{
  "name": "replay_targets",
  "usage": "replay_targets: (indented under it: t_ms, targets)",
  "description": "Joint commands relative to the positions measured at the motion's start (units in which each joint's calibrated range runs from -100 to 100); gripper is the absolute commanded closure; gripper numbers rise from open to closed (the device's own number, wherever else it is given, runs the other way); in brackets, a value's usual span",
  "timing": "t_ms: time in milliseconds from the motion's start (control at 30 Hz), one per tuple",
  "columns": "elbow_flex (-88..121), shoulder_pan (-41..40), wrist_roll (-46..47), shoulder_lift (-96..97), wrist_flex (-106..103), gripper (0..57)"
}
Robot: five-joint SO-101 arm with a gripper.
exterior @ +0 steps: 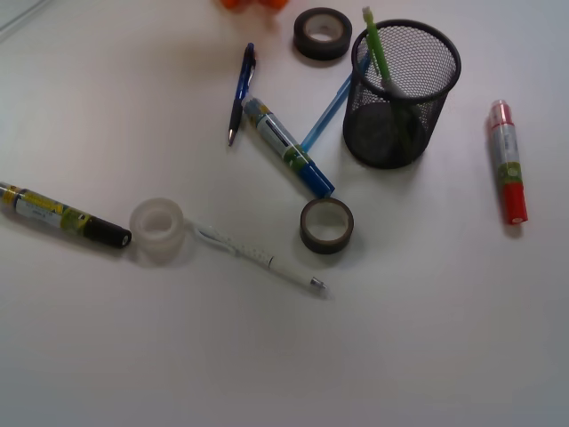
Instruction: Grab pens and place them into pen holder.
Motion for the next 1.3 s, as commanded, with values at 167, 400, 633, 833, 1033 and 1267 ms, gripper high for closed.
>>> replay_targets:
  t_ms: [167,400,633,833,1033,1267]
  targets:
    - [-39.51,9.12,6.54,30.41,32.85,31.7]
    - [-58.71,13.23,7.28,52.17,43.35,31.7]
    - [-72.66,15.40,10.60,68.41,45.36,31.7]
    - [-82.80,16.07,14.41,80.56,47.46,31.7]
    - [-95.85,18.39,20.76,90.08,53.32,33.1]
    - [-97.93,20.63,19.00,91.87,51.05,33.0]
